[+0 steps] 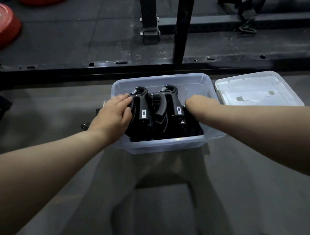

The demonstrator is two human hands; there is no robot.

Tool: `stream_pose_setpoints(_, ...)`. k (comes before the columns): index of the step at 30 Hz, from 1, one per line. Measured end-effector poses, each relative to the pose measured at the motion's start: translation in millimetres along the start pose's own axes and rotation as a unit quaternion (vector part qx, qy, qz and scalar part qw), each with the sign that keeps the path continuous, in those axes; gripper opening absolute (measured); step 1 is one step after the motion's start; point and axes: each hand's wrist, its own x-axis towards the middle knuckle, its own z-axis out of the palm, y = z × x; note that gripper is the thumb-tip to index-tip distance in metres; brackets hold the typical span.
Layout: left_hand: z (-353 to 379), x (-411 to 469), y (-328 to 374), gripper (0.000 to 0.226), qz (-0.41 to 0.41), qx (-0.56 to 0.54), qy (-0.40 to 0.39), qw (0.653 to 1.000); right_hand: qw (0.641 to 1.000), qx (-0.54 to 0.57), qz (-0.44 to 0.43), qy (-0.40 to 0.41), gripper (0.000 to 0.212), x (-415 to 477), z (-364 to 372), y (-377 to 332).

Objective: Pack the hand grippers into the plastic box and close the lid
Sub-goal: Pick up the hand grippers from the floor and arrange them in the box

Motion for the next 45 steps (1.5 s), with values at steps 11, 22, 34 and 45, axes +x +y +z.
stream_pose_setpoints(11, -2.3, -0.9, 0.9, 0.052, -0.007, -0.002, -0.01, 1.0, 0.998, 0.021, -0.006, -0.058, 0.029, 2.9, 12.0, -10.0)
stream_pose_setpoints(22, -4.3, -3.2, 3.5, 0.047, -0.033, -0.003, -0.014, 0.999, 0.928, 0.365, 0.018, 0.076, 0.034, -15.5, -2.0, -15.0)
stream_pose_setpoints(34, -14.9, -26.2, 1.1, 0.052, -0.003, 0.019, -0.075, 0.997, 0.949, 0.308, 0.02, 0.057, 0.034, -40.5, -6.4, -52.3)
stream_pose_setpoints(45, -10.5, -22.5, 9.3, 0.062, -0.1, -0.056, -0.06, 0.992, 0.977, 0.201, 0.028, 0.072, 0.05, -35.4, -1.6, -78.2)
